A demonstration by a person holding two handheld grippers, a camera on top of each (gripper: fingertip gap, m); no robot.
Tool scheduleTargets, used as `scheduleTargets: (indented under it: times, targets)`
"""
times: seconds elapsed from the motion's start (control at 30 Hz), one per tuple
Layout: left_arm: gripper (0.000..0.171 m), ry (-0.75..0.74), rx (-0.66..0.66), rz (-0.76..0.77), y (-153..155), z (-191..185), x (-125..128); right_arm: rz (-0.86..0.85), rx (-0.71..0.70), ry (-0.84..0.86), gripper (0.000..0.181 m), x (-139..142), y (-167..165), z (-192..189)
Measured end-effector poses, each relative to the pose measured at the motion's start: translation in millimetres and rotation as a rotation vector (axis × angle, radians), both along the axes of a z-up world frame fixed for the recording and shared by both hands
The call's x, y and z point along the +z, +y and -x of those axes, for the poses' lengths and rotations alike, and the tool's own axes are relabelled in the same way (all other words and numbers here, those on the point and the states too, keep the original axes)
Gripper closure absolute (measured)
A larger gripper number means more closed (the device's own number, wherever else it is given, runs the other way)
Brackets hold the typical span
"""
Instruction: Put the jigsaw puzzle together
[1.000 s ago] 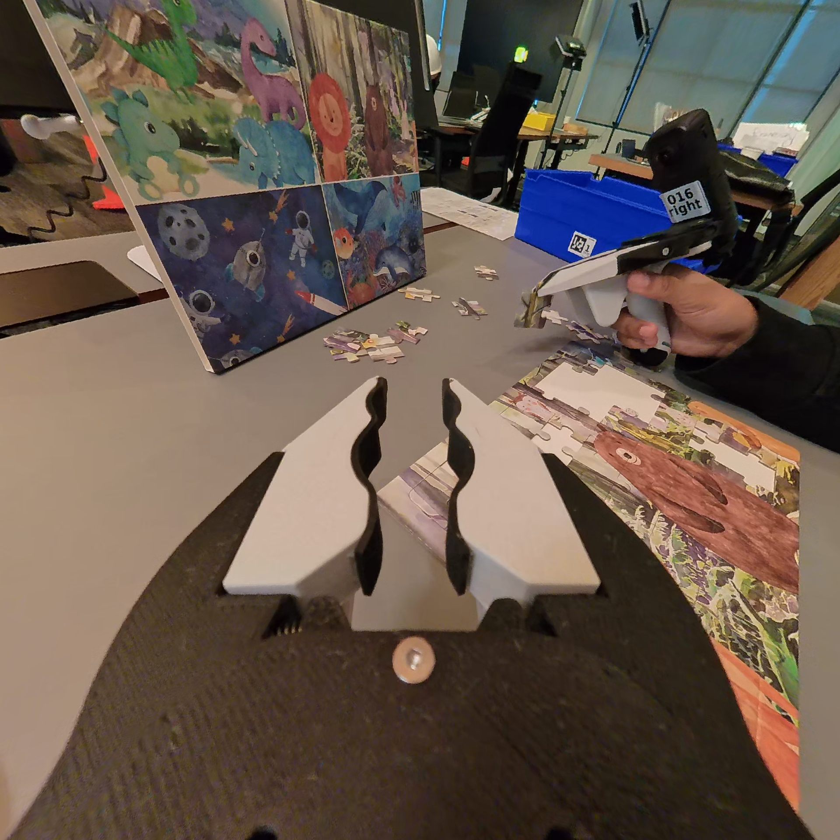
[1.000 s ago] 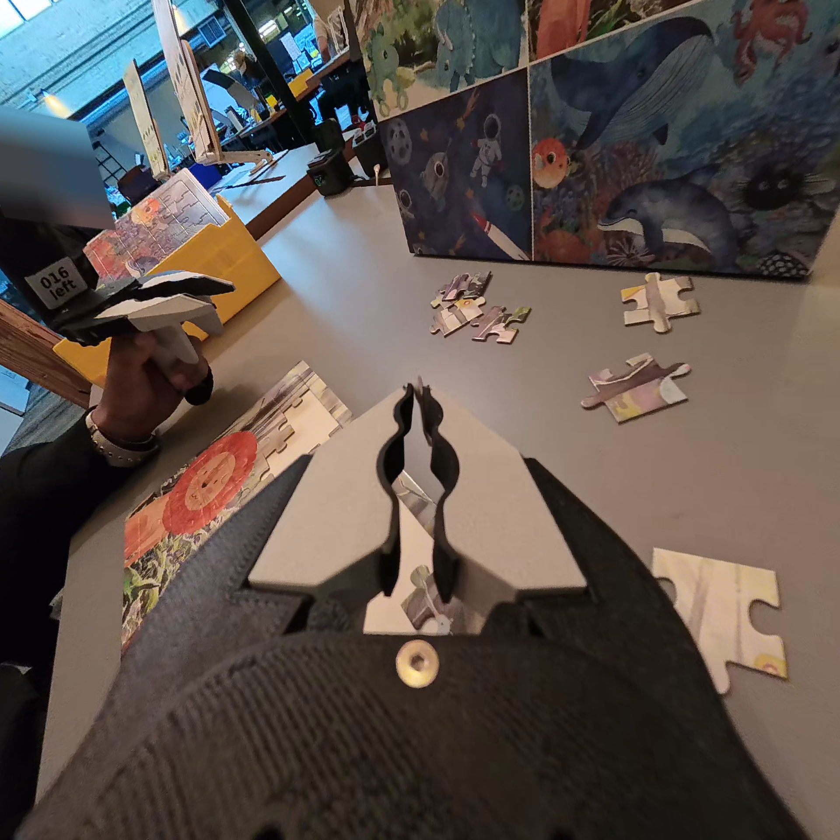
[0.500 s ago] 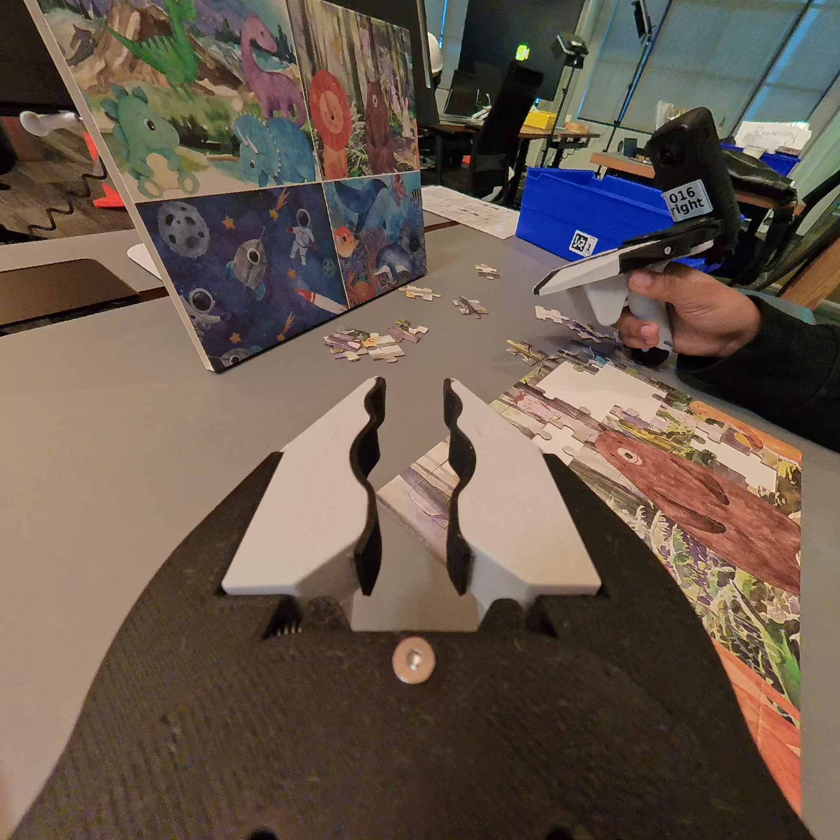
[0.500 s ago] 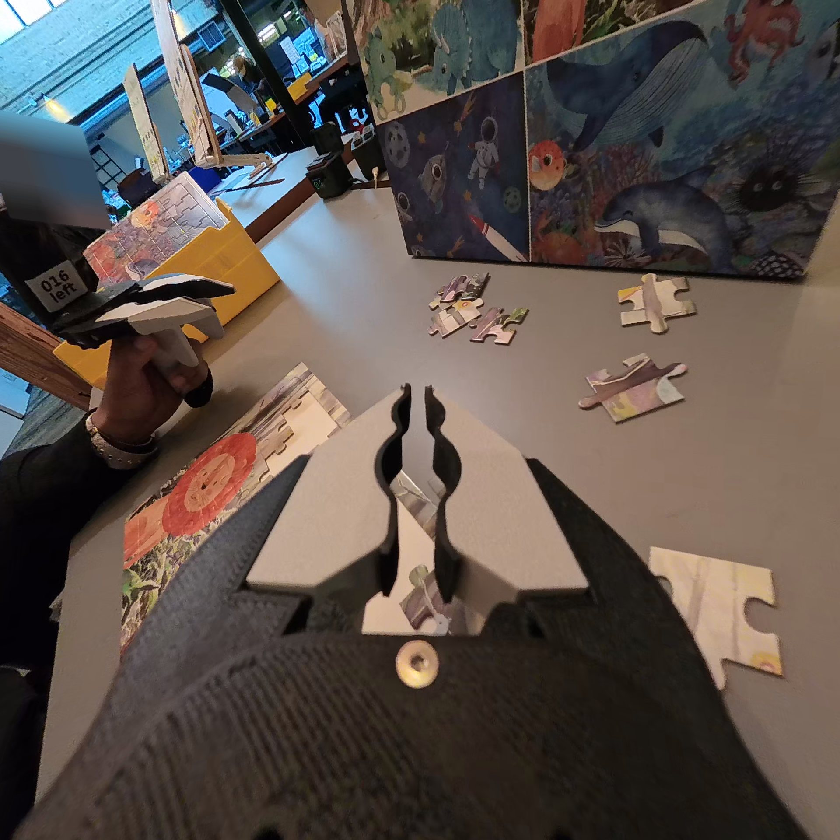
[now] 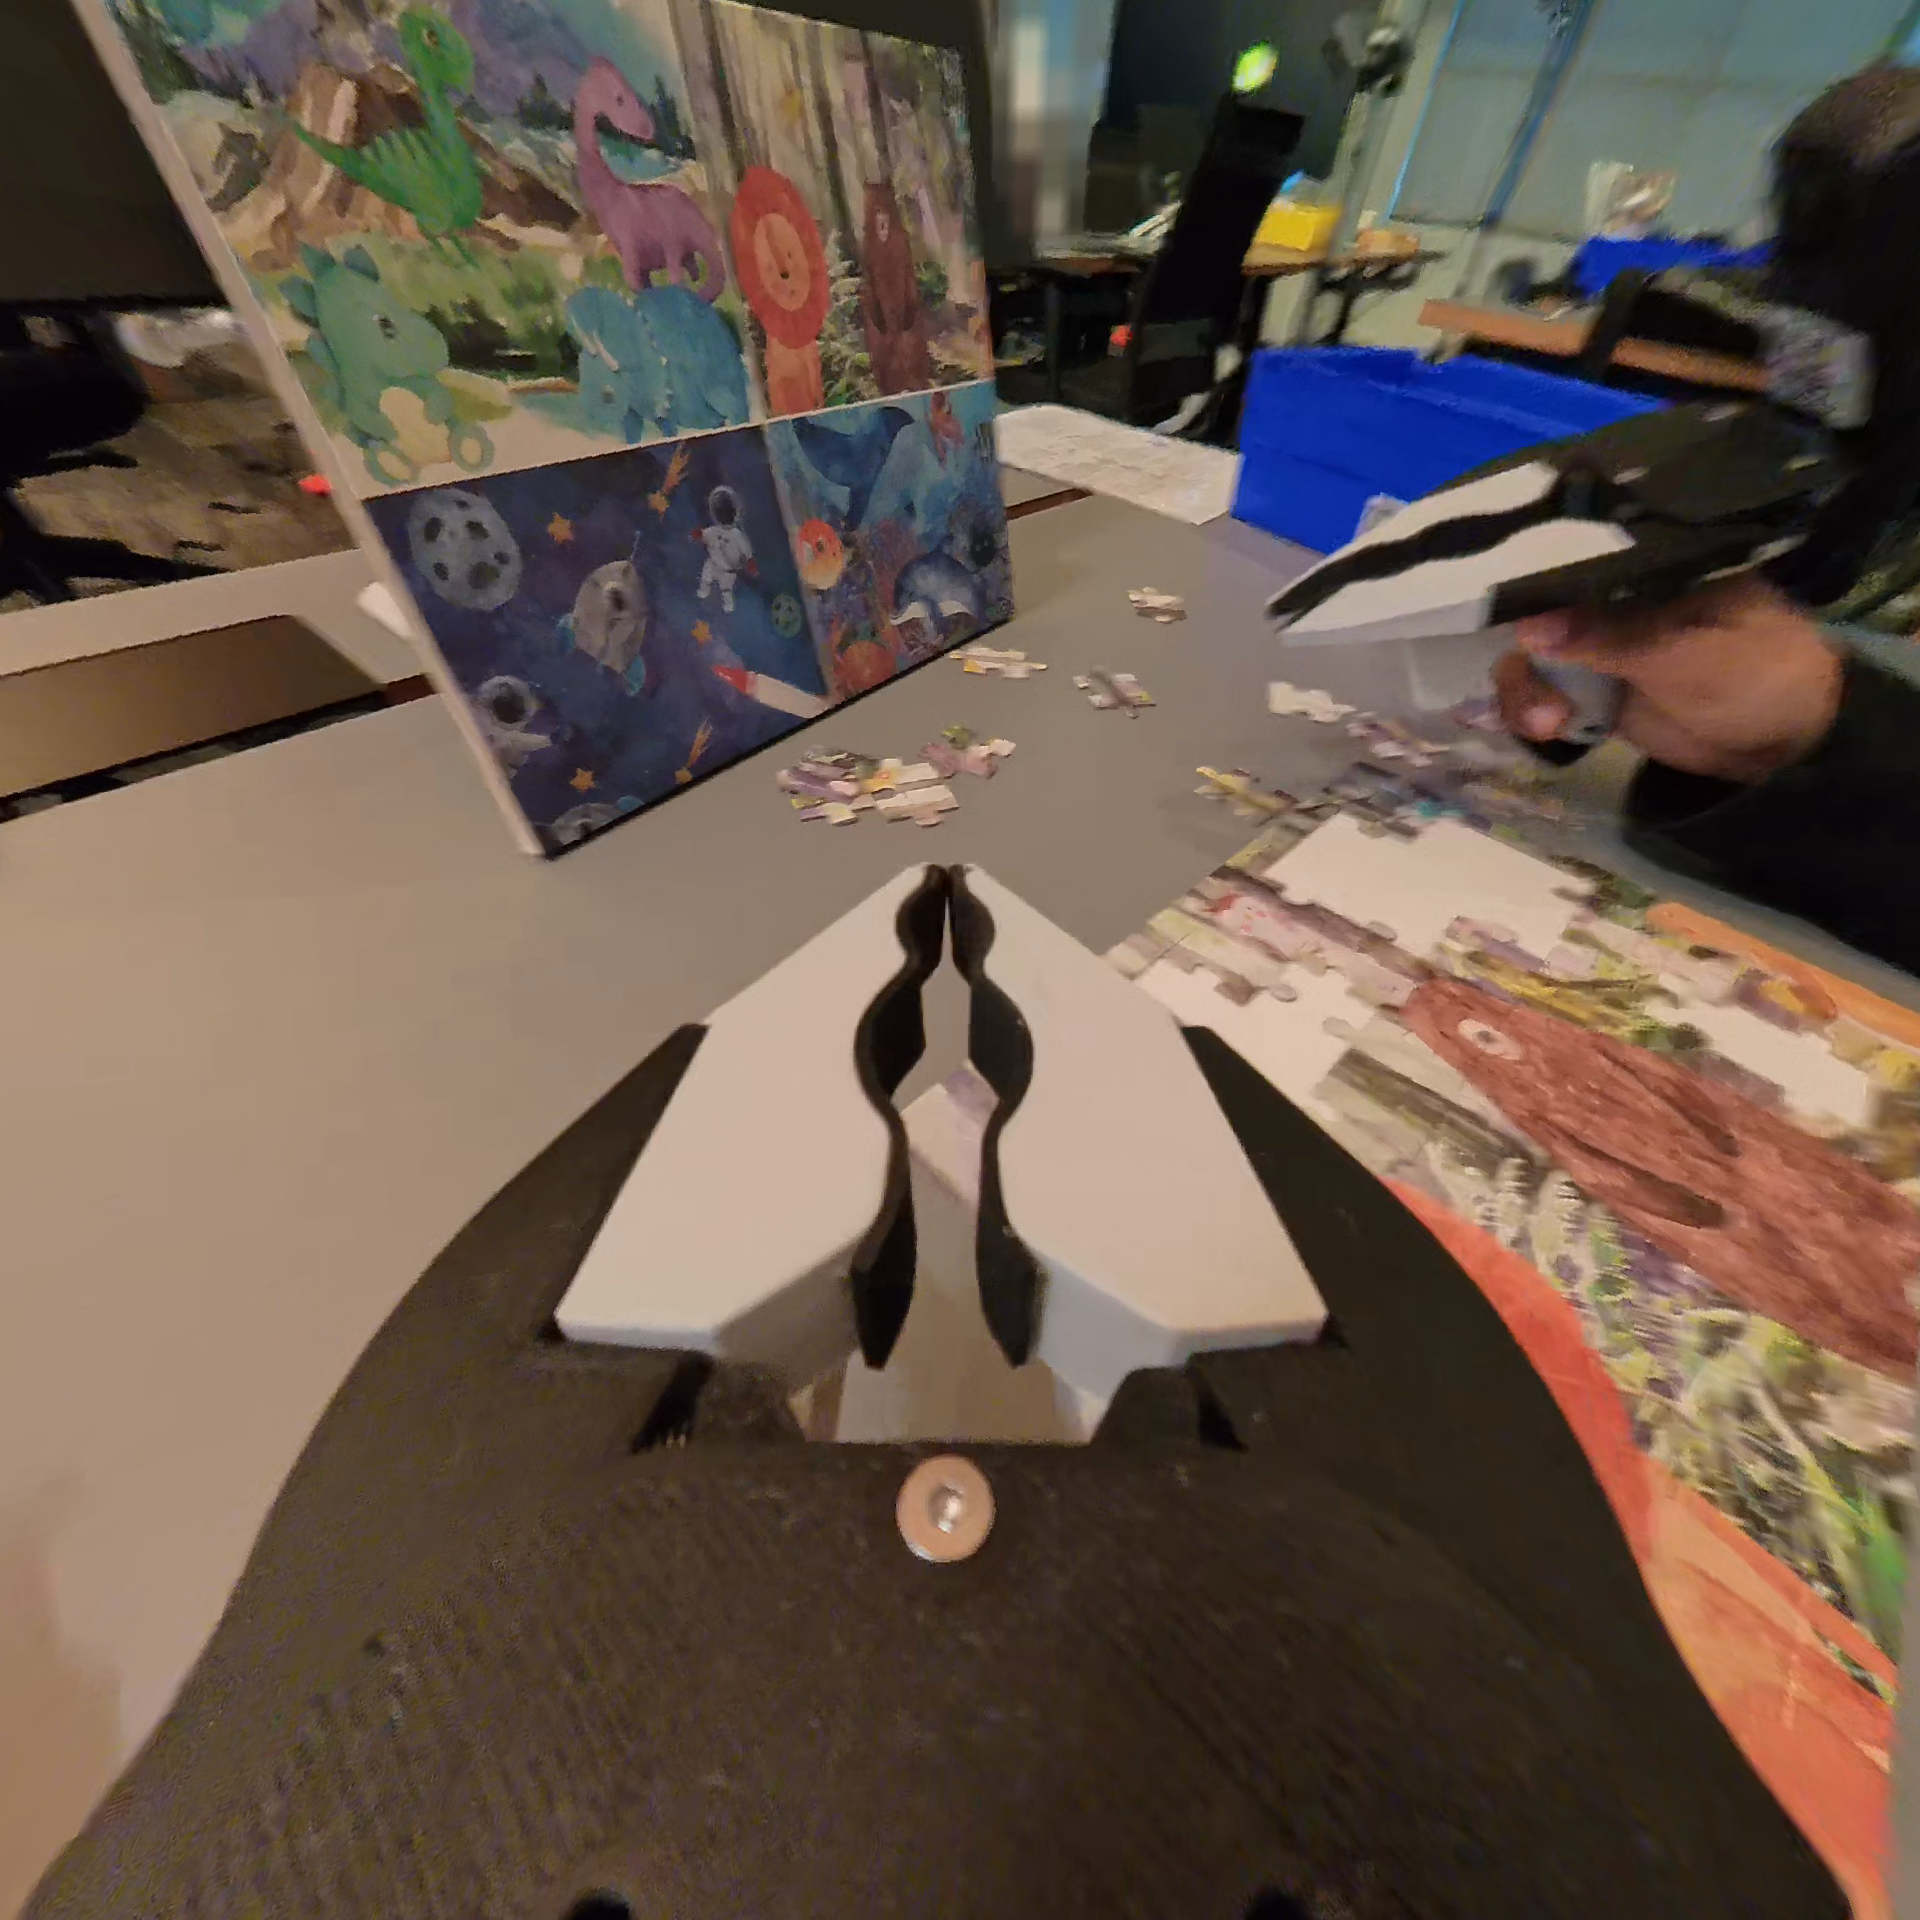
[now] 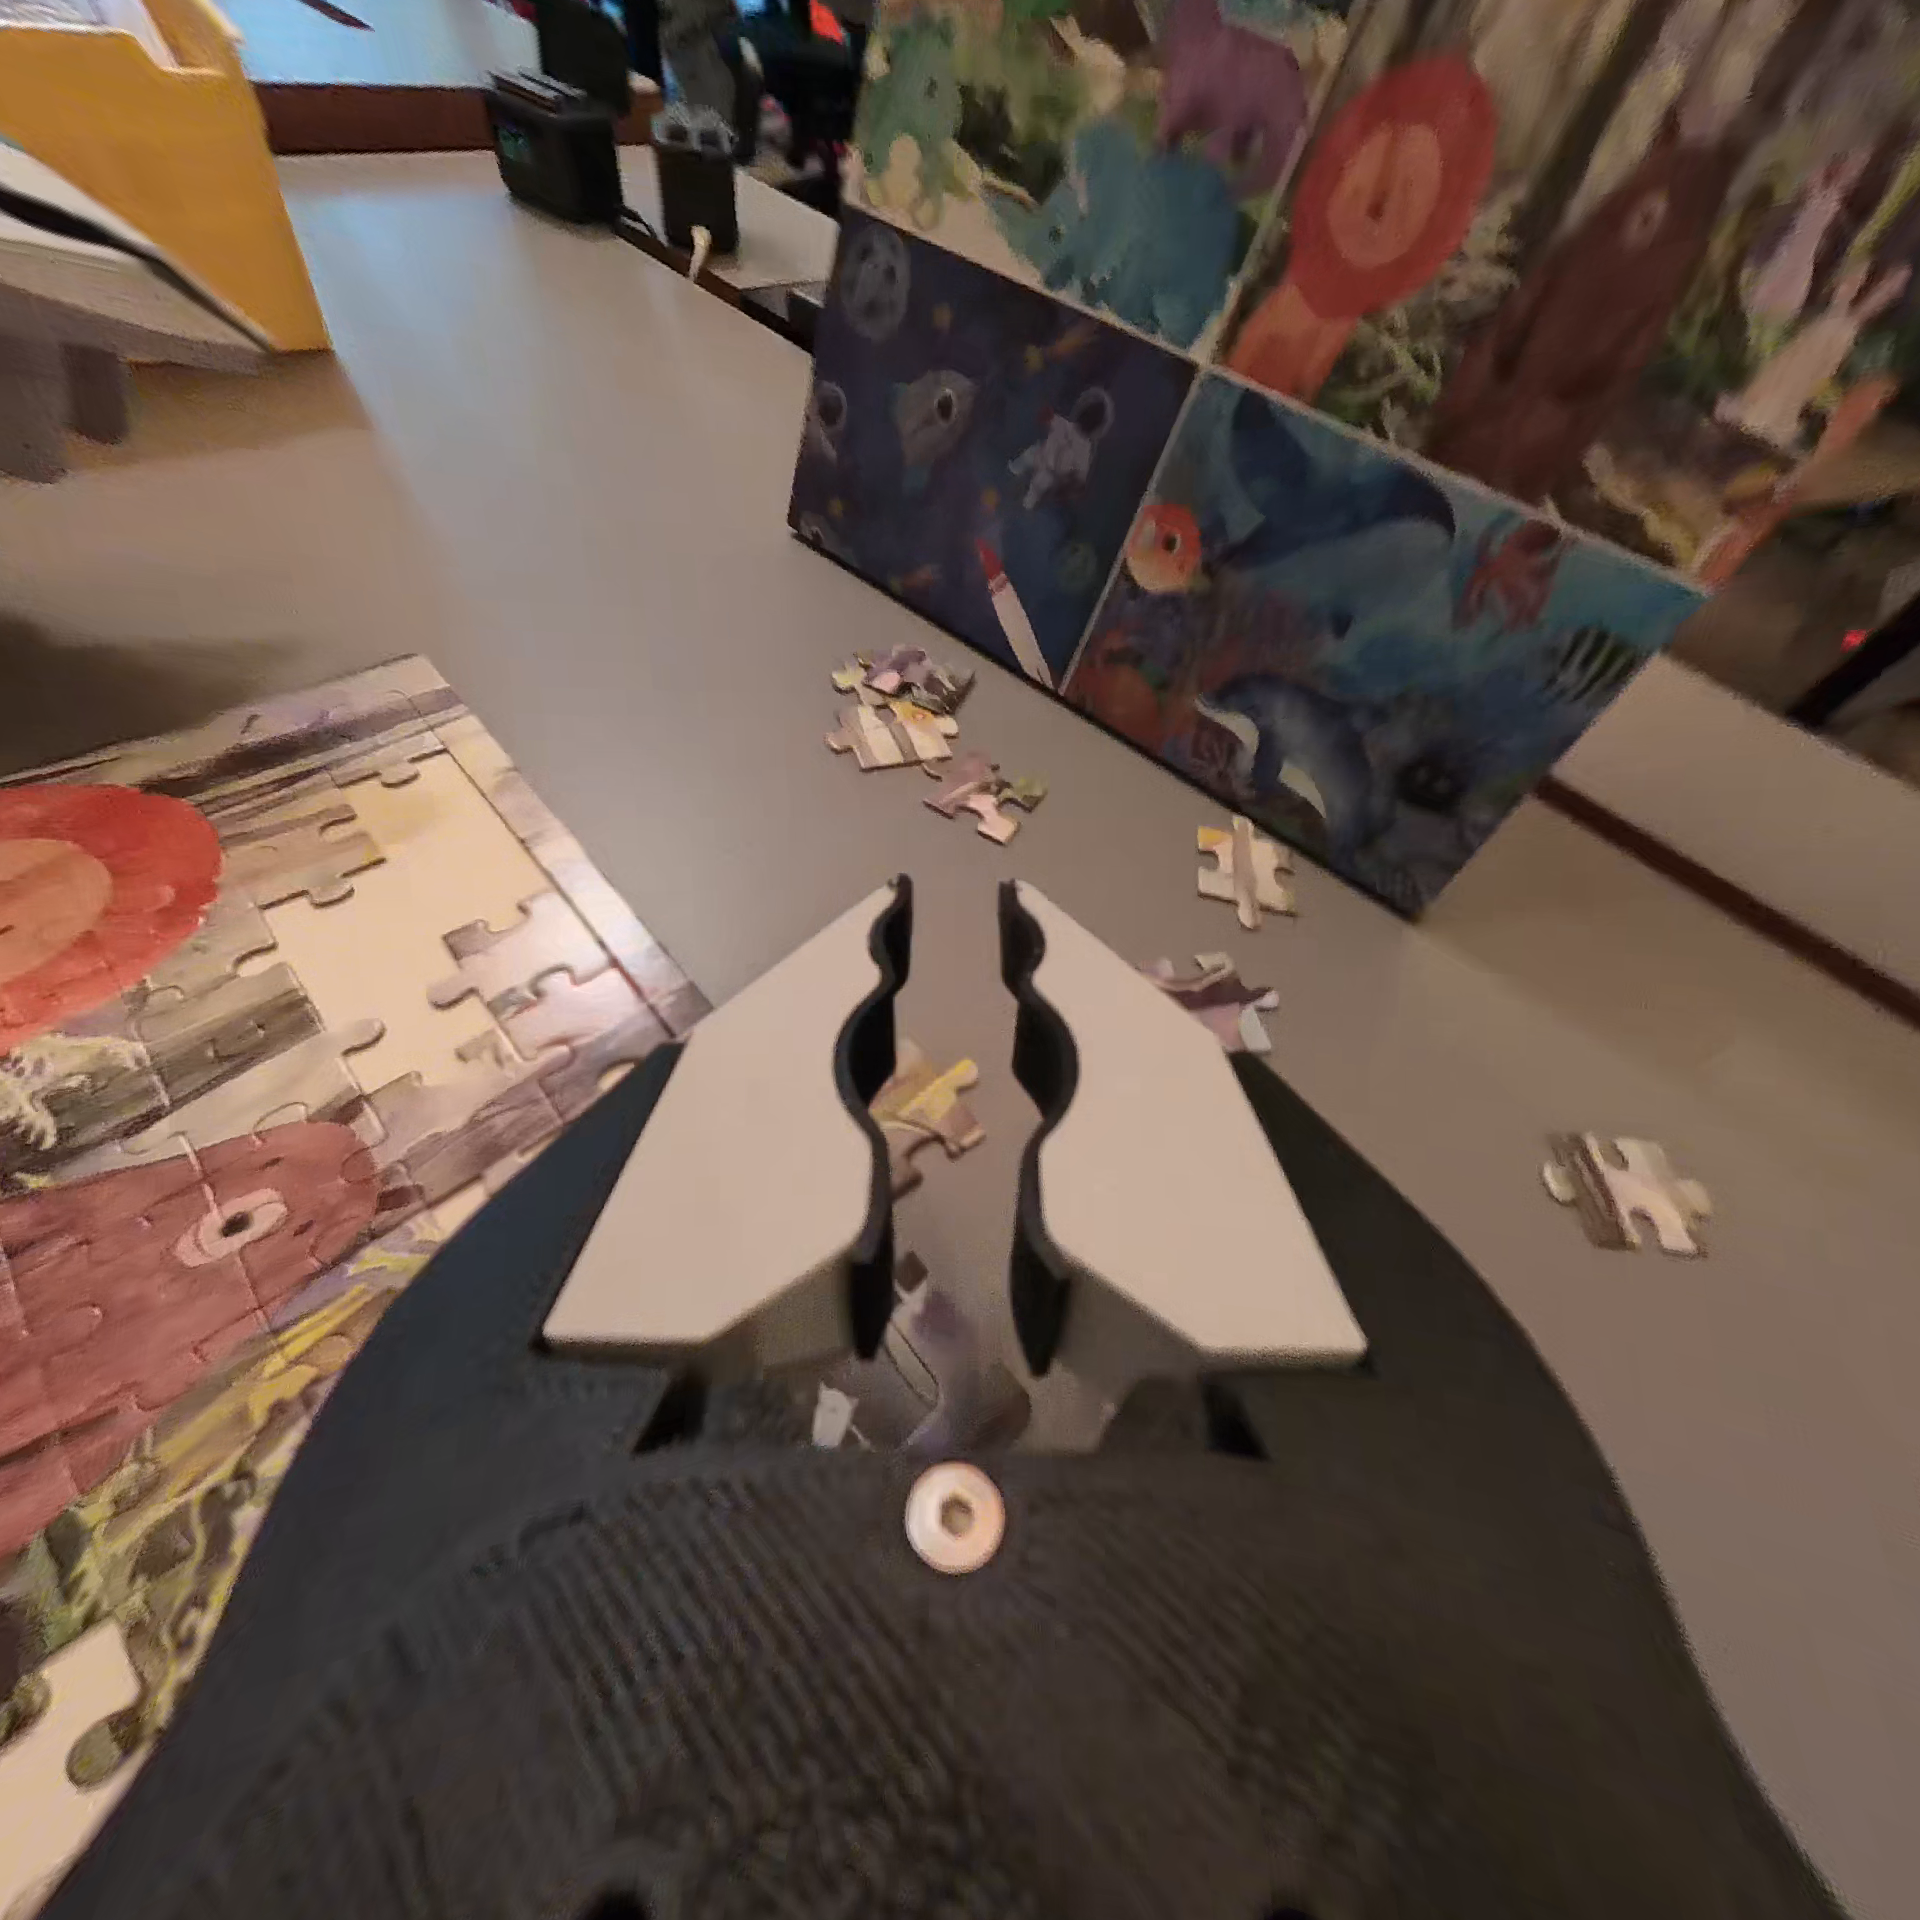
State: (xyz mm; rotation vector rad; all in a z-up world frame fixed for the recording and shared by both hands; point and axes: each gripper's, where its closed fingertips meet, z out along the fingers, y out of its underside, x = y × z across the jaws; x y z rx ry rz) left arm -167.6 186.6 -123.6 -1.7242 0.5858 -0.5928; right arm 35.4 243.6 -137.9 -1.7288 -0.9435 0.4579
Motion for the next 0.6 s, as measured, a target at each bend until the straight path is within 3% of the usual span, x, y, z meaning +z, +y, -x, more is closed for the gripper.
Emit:
scheduleTargets:
  times: [0.13,0.2,0.3,0.47,0.6]
  targets:
    - [0.171,0.219,0.296,-0.010,20,37,-13,-0.066,0.031,-0.003,0.130,7,-6,10]
    - [0.171,0.321,0.392,-0.025,24,51,-16,-0.138,0.034,-0.028,0.113,12,-7,11]
    - [0.171,0.441,0.509,-0.050,29,65,-17,-0.253,0.039,-0.044,0.100,24,-12,14]
    - [0.171,0.553,0.629,-0.062,33,80,-18,-0.355,0.065,-0.054,0.089,37,-24,27]
    - [0.171,0.560,0.635,-0.007,39,81,-24,-0.429,0.134,-0.029,0.107,52,-51,57]
